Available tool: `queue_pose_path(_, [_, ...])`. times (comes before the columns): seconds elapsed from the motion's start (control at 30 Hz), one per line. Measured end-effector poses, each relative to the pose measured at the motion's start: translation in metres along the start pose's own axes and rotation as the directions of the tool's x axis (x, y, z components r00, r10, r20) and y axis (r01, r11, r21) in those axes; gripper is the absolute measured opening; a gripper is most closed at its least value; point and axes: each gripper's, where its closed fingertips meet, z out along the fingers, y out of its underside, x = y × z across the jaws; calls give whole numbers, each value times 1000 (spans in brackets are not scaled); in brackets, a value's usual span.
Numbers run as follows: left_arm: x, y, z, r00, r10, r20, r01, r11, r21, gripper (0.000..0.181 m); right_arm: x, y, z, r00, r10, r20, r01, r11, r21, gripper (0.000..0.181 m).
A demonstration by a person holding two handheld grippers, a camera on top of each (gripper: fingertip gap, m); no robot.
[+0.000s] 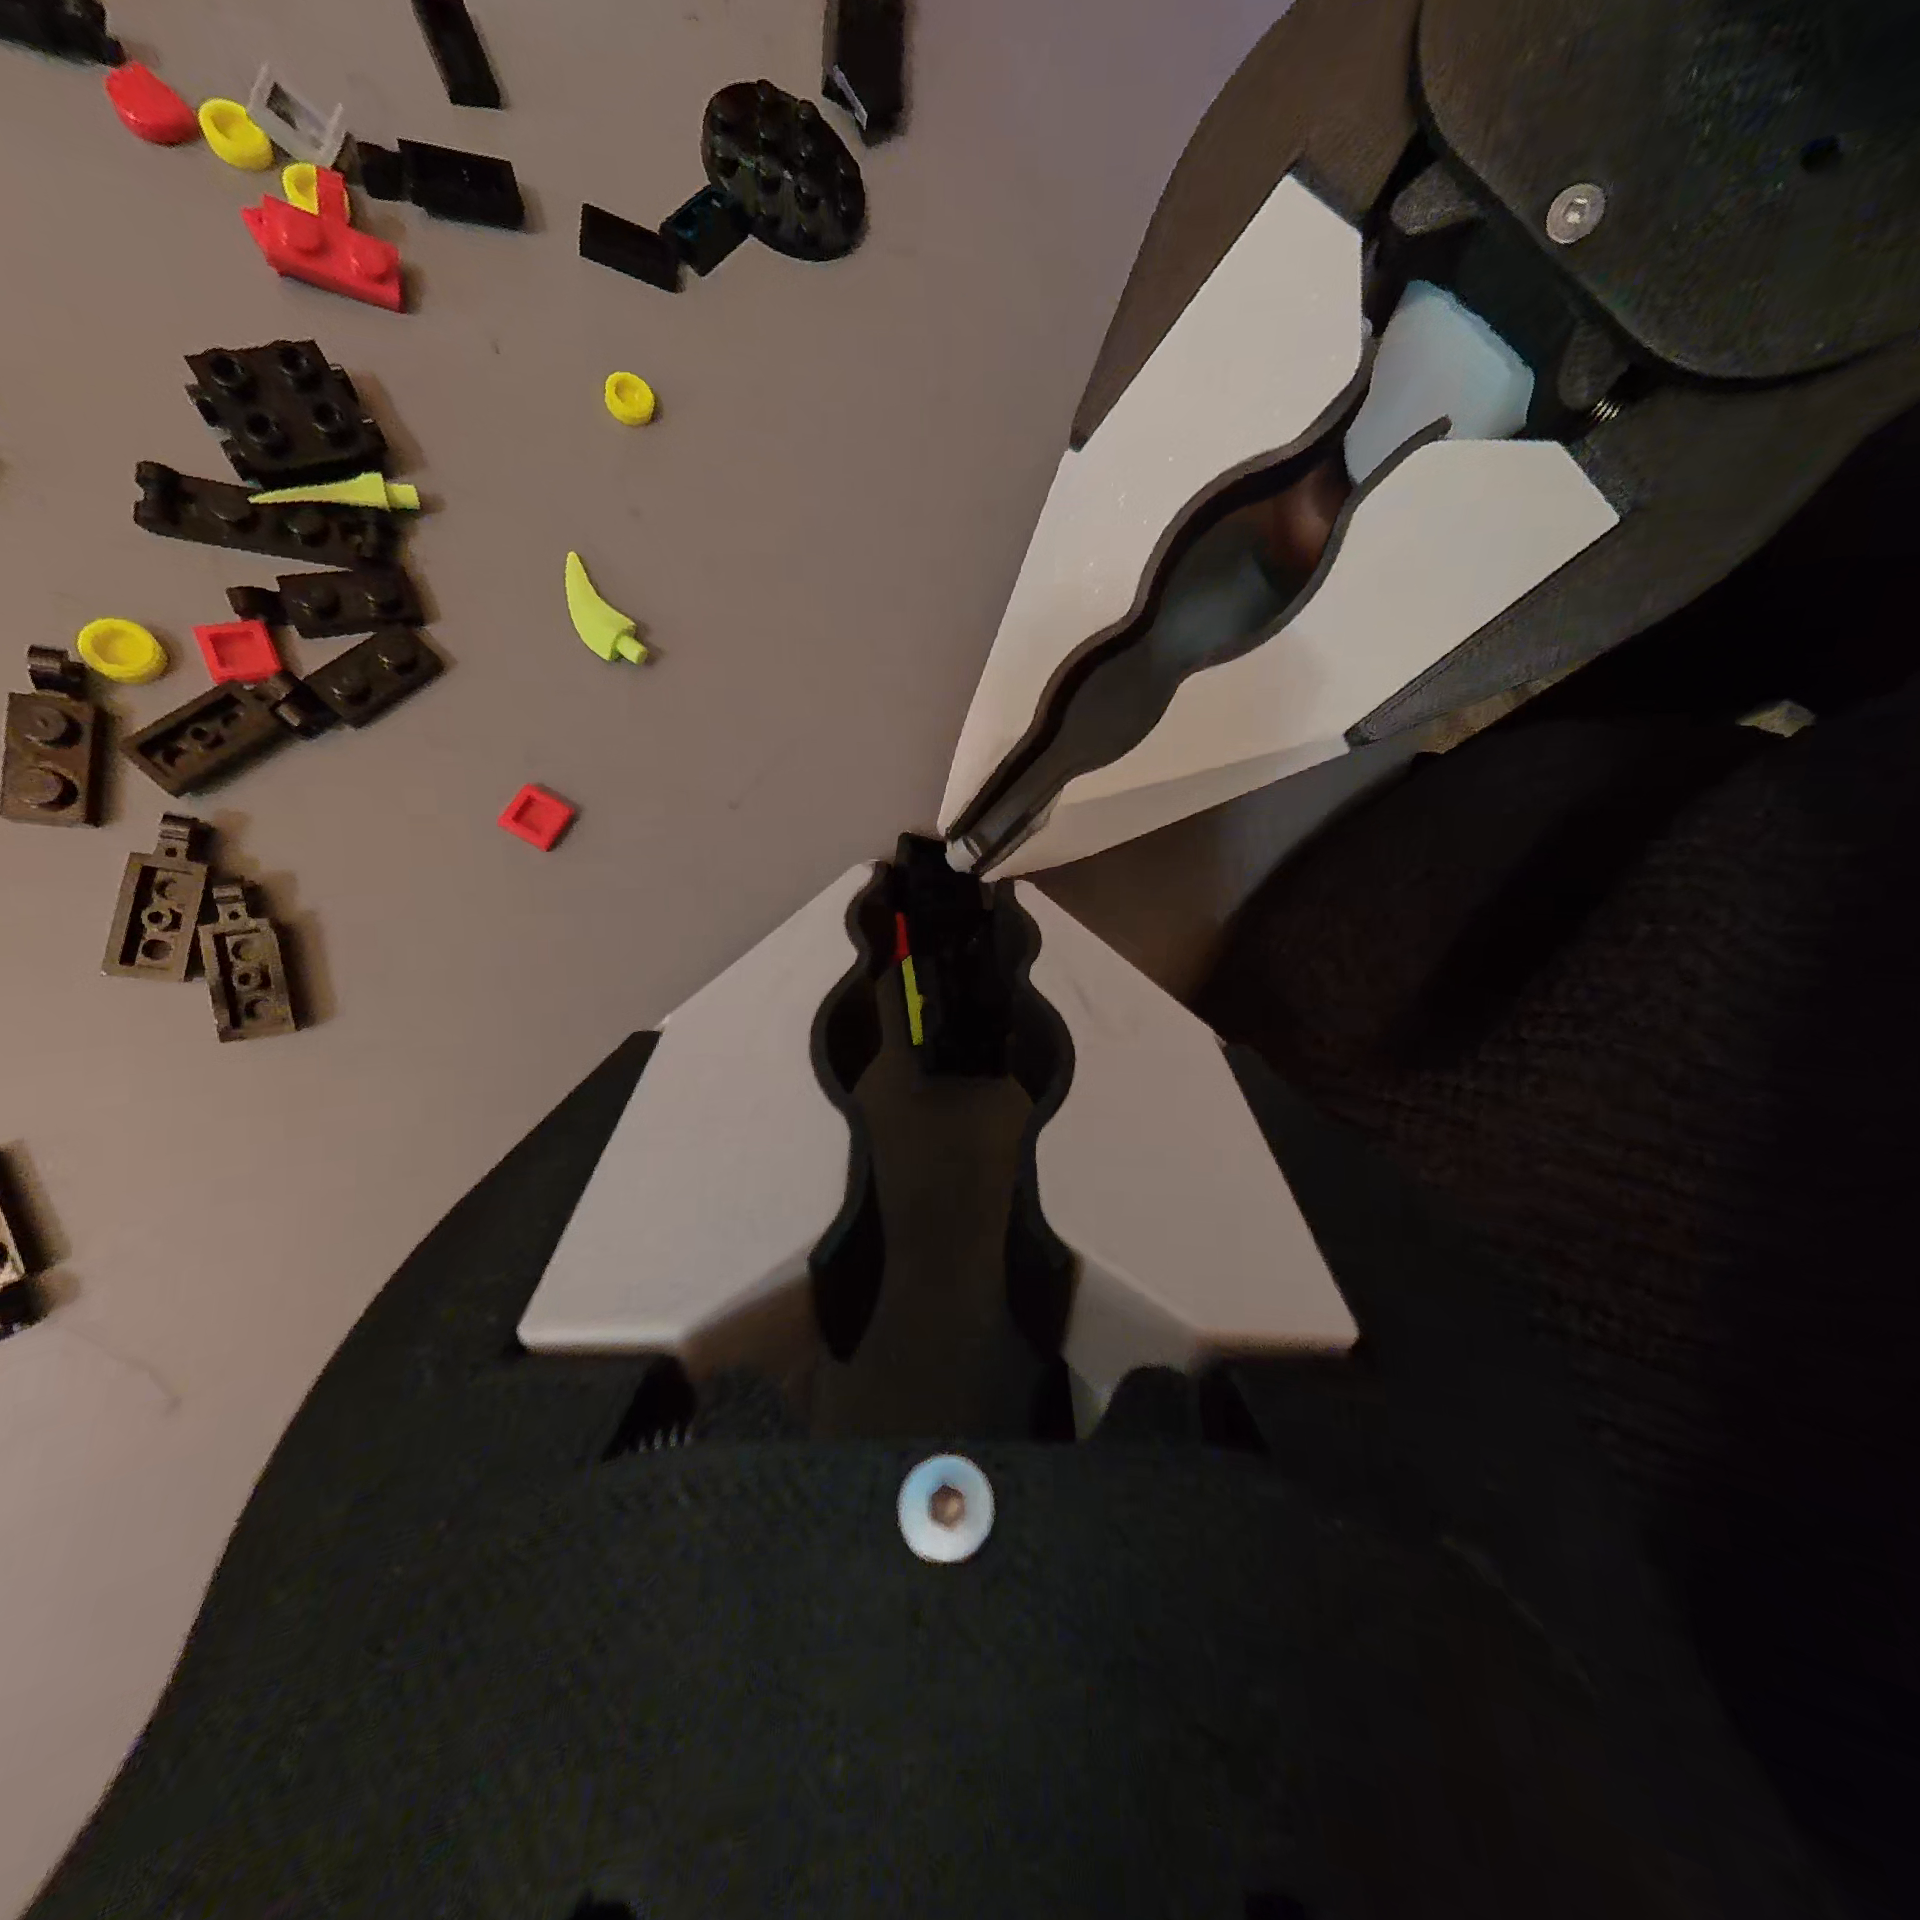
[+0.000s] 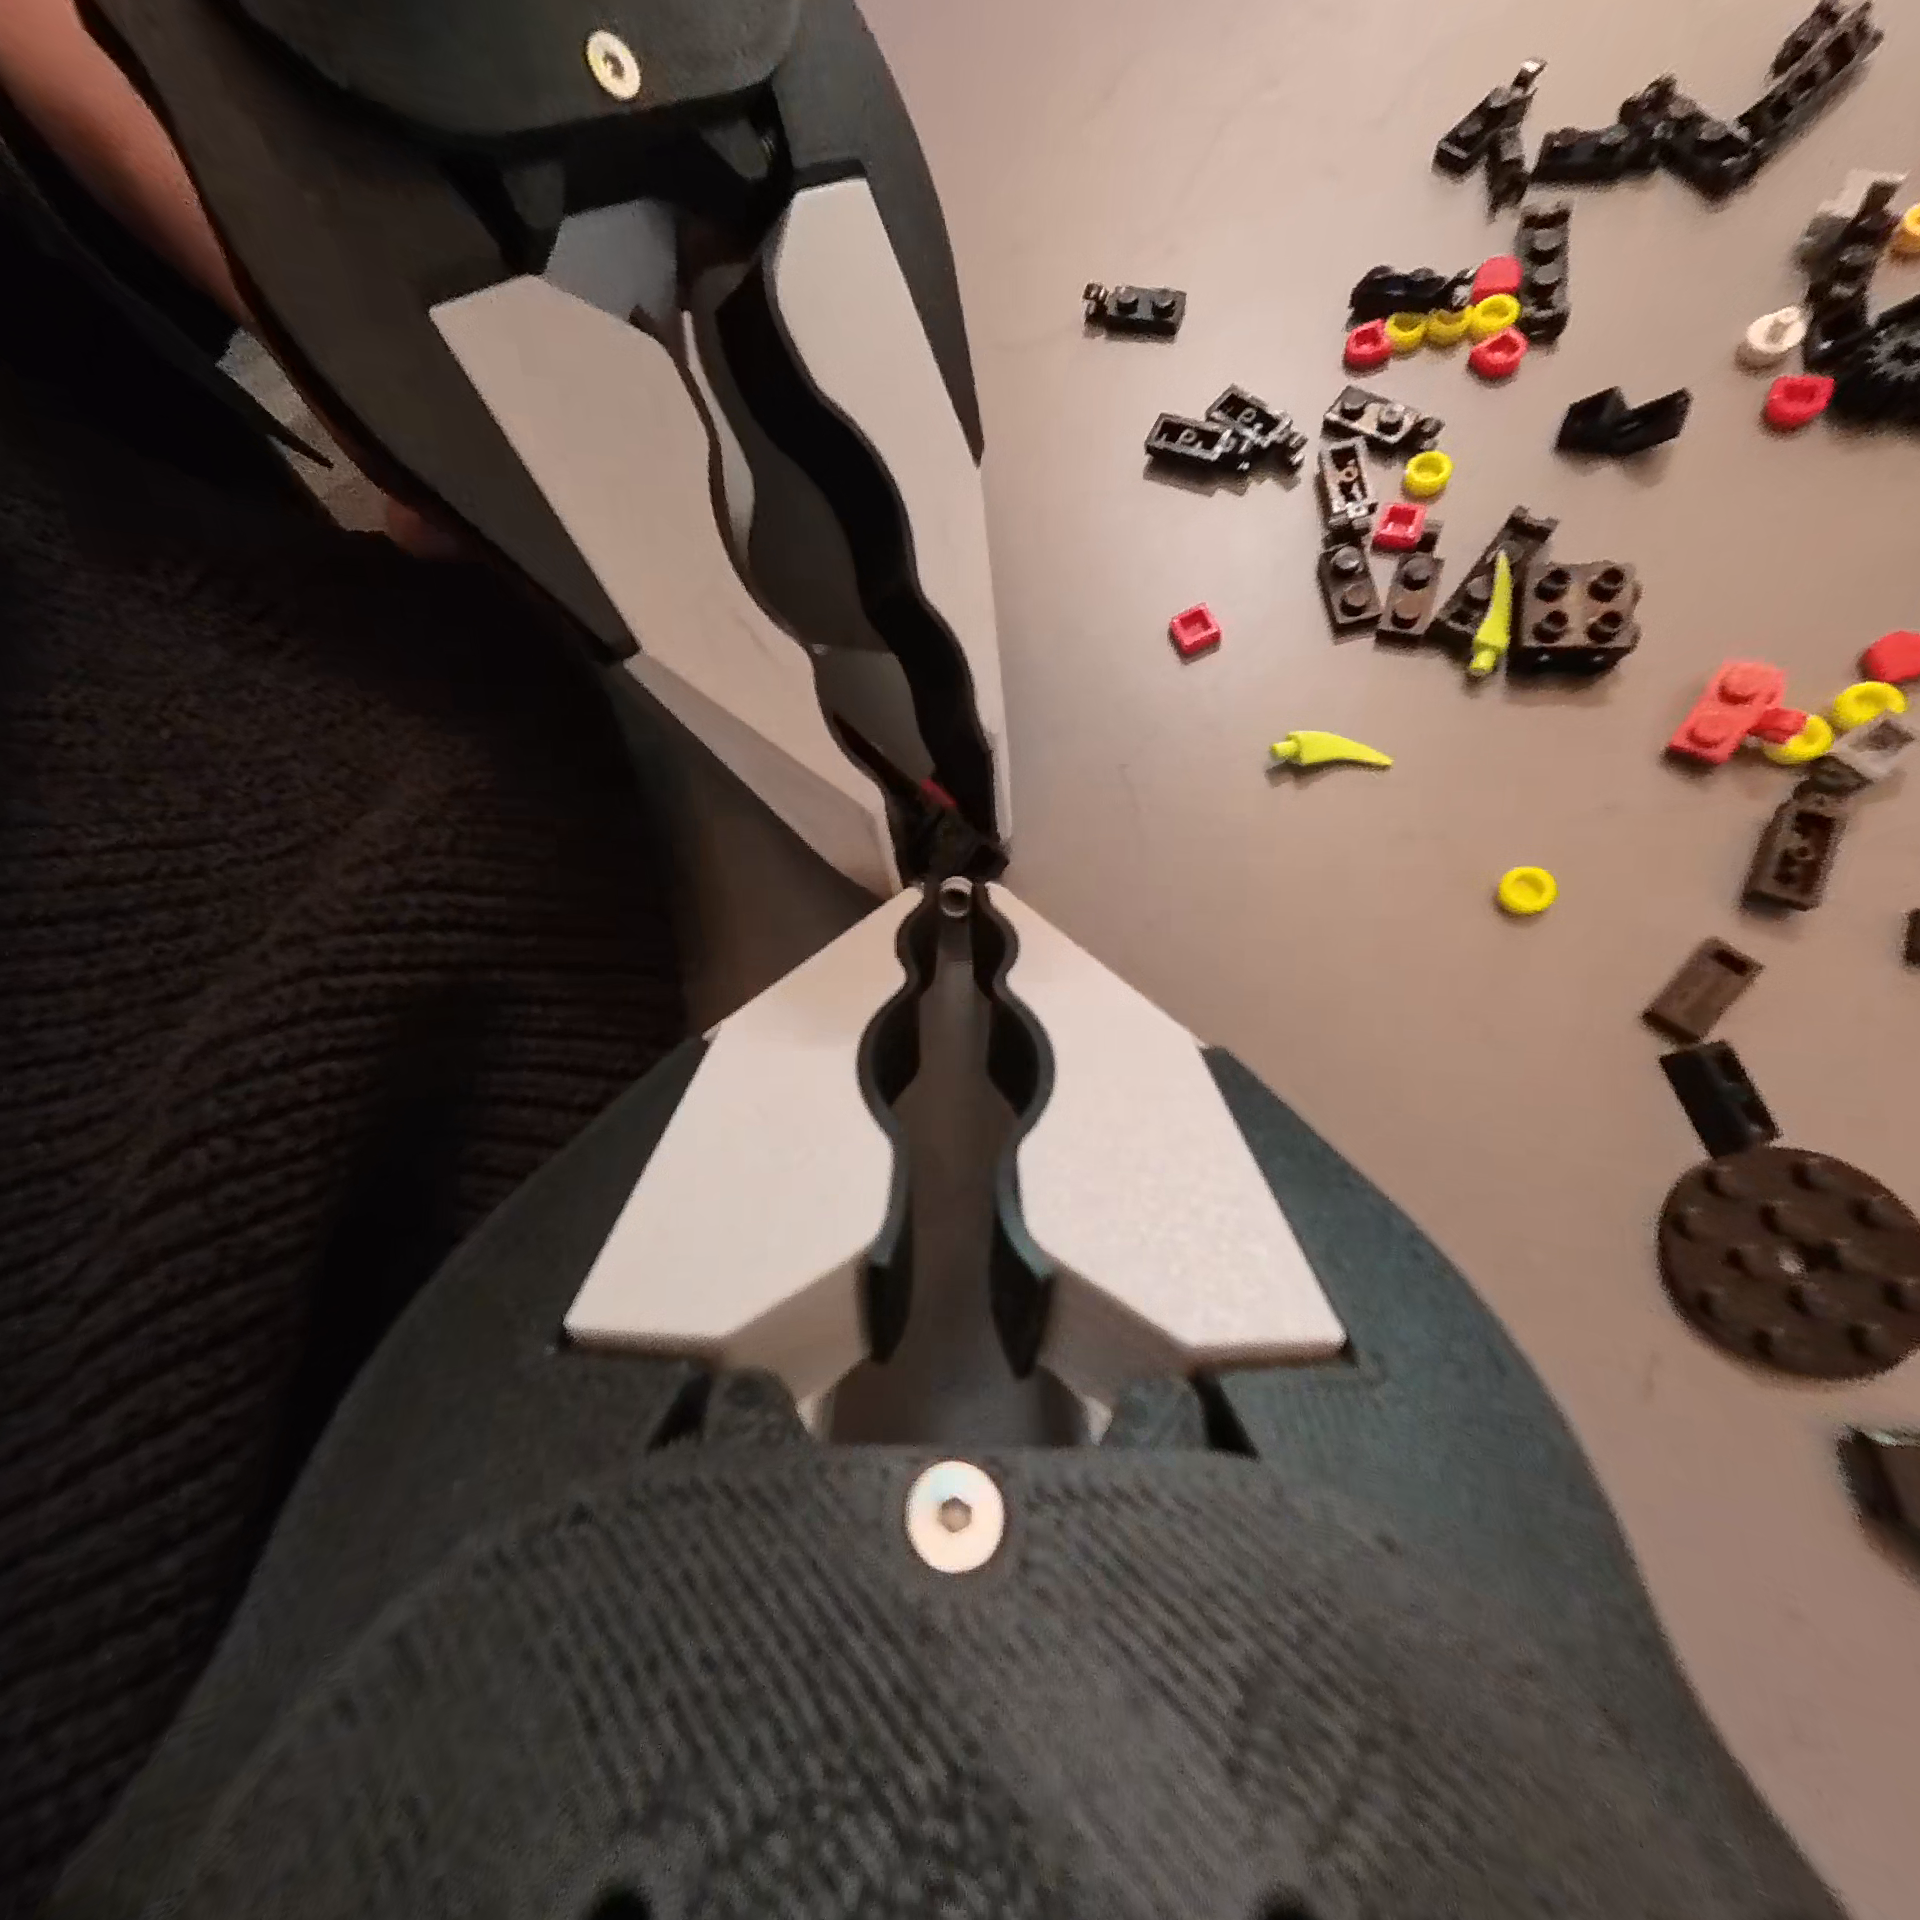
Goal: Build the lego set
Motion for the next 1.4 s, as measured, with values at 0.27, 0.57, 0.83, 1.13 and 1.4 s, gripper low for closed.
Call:
queue_pose_path(0.27, [1, 1, 0, 1000, 12, -5, -12, 1000, -1, 17, -2, 2, 2, 1000, 11, 18, -11, 999, -42, 4])
queue_pose_path(0.57, [0, 5, -15, 993, 110, 33, -109, 993, -35, 28, -6, 3, 4, 999, -35, 4, 35, 998, -58, 4])
queue_pose_path(0.83, [-7, 6, -11, 993, 110, 47, -109, 994, -30, 20, -6, 3, 4, 1000, -30, 2, 30, 997, -68, 4])
queue_pose_path(1.13, [-7, 7, -12, 993, 112, 47, -110, 993, -42, 20, -6, 4, 4, 996, -86, 6, 86, 984, -157, 4])
queue_pose_path(1.4, [-7, 9, -12, 993, 106, 41, -105, 994, -44, 20, -8, 5, 5, 973, -193, 123, 221, 934, -280, 4])
